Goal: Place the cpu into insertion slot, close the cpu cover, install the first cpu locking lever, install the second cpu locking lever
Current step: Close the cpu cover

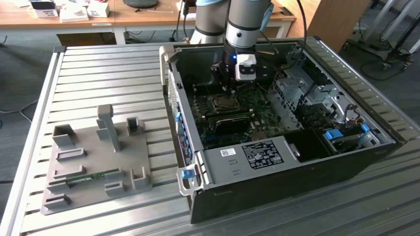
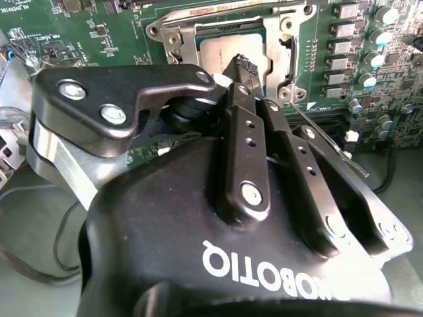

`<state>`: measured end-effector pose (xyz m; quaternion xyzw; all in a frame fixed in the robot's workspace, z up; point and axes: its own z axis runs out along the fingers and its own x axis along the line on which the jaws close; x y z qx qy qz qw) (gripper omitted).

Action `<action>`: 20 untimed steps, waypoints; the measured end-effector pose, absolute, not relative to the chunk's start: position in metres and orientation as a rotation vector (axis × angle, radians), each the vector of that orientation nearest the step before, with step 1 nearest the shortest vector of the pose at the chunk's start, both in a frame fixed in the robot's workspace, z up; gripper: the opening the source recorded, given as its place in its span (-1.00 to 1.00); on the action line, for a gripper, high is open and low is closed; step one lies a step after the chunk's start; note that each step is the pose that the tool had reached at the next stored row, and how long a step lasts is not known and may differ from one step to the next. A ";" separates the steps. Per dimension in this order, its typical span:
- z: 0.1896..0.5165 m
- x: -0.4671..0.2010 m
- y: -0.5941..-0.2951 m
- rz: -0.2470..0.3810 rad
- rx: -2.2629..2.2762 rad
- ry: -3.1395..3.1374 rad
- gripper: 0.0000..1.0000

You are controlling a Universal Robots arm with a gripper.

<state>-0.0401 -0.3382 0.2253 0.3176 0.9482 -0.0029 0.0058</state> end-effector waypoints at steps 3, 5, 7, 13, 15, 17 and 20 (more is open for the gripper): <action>0.225 -0.040 -0.338 -0.009 0.968 2.976 -0.79; 0.225 -0.040 -0.338 -0.009 0.949 2.983 -0.79; 0.225 -0.040 -0.338 -0.009 0.925 2.990 -0.79; 0.225 -0.040 -0.338 -0.008 0.805 3.024 -0.79; 0.225 -0.040 -0.338 -0.007 0.751 3.038 -0.79; 0.225 -0.040 -0.338 -0.007 0.697 3.051 -0.79; 0.225 -0.040 -0.338 -0.007 0.612 3.069 -0.79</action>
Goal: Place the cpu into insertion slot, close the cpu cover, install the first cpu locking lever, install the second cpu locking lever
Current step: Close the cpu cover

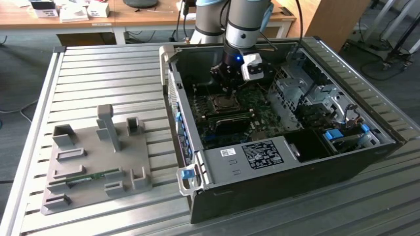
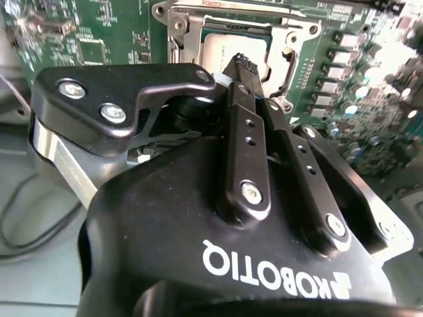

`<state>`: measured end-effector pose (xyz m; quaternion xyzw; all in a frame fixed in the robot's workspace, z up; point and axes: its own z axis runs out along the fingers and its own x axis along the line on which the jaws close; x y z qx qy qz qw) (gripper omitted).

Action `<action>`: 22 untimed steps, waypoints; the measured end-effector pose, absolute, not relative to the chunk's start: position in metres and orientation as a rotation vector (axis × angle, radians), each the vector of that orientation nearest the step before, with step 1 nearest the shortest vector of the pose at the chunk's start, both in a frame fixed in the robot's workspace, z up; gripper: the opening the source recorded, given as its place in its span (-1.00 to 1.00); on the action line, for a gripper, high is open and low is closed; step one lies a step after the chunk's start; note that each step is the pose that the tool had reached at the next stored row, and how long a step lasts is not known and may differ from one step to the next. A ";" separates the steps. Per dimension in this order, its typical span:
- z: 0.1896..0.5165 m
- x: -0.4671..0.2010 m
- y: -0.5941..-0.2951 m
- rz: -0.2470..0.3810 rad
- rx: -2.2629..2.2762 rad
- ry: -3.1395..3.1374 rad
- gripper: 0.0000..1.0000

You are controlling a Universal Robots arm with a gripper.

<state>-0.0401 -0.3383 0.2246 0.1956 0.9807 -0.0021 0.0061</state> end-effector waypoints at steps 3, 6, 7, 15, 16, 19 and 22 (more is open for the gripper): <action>0.224 -0.040 -0.338 -0.006 0.531 3.084 -0.79; 0.224 -0.040 -0.338 -0.006 0.499 3.089 -0.79; 0.224 -0.040 -0.338 -0.006 0.499 3.089 -0.79; 0.224 -0.040 -0.338 -0.006 0.492 3.090 -0.79; 0.224 -0.040 -0.338 -0.006 0.491 3.090 -0.79; 0.223 -0.040 -0.338 -0.006 0.490 3.090 -0.79; 0.223 -0.040 -0.338 -0.006 0.490 3.090 -0.79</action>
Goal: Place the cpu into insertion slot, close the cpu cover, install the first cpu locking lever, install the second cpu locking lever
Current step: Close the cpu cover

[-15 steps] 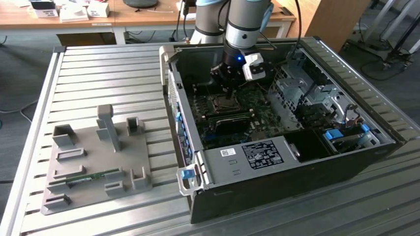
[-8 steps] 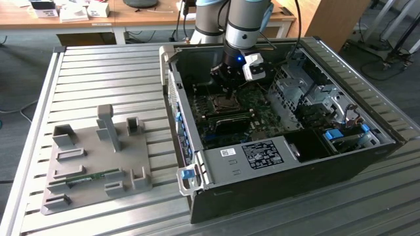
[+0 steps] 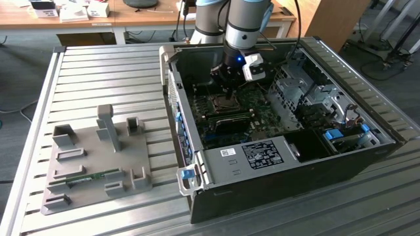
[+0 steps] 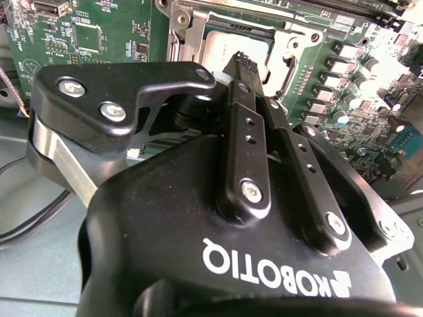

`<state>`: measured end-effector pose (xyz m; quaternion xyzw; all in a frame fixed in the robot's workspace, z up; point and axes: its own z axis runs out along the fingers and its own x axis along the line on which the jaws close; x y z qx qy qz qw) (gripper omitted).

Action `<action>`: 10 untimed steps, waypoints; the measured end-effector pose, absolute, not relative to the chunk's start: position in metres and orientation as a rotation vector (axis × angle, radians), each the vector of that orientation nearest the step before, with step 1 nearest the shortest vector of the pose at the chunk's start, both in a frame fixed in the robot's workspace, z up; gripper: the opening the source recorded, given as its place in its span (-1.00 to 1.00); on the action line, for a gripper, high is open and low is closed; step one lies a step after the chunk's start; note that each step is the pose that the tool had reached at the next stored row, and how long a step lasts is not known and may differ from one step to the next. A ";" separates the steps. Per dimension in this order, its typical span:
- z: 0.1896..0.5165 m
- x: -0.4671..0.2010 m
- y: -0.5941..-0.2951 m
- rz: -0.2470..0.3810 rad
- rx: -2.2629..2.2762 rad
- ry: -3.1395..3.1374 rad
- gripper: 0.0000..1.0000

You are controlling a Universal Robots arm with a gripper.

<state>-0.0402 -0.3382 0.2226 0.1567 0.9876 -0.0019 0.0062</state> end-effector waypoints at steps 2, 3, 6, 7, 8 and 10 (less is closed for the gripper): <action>0.222 -0.040 -0.338 -0.006 0.490 3.090 -0.79; 0.222 -0.040 -0.338 -0.006 0.490 3.090 -0.79; 0.222 -0.040 -0.338 -0.006 0.490 3.090 -0.79; 0.222 -0.040 -0.338 -0.006 0.490 3.090 -0.79; 0.222 -0.040 -0.338 -0.006 0.490 3.090 -0.79; 0.221 -0.040 -0.338 -0.006 0.490 3.090 -0.79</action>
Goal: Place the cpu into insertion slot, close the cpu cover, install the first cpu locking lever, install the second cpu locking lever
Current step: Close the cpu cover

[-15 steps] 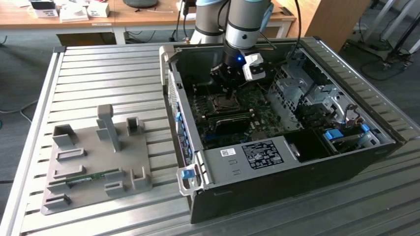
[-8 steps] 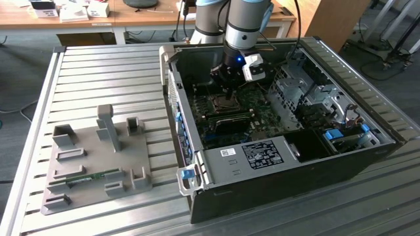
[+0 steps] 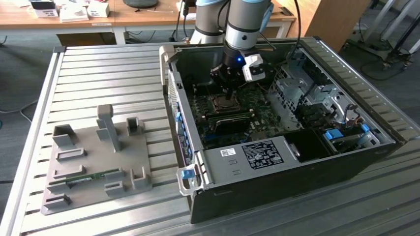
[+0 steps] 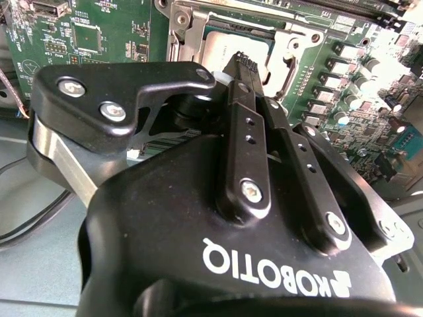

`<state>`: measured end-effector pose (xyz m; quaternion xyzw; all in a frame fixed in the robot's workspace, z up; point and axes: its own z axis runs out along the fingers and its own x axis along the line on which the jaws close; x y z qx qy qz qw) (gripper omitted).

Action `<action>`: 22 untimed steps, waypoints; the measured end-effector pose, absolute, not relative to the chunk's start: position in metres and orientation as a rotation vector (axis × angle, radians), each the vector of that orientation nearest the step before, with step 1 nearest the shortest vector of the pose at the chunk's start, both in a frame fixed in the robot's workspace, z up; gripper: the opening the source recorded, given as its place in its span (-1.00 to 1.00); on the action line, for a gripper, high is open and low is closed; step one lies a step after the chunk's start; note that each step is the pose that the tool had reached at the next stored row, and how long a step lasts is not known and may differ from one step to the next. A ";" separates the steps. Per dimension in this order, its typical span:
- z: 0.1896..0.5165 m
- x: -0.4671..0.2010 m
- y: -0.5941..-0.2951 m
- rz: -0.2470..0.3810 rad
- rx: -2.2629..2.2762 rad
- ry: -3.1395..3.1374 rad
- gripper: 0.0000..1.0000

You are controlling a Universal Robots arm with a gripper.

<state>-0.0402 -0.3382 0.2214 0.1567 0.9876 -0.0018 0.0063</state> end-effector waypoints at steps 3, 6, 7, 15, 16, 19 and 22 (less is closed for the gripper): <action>0.220 -0.040 -0.338 -0.006 0.490 3.090 -0.79; 0.219 -0.041 -0.338 -0.005 0.489 3.090 -0.79; 0.219 -0.041 -0.338 -0.005 0.489 3.089 -0.79; 0.217 -0.041 -0.338 -0.005 0.404 3.100 -0.79; 0.217 -0.041 -0.338 -0.004 0.377 3.104 -0.79; 0.217 -0.041 -0.338 -0.004 0.295 3.113 -0.79; 0.216 -0.041 -0.338 -0.003 0.211 3.119 -0.79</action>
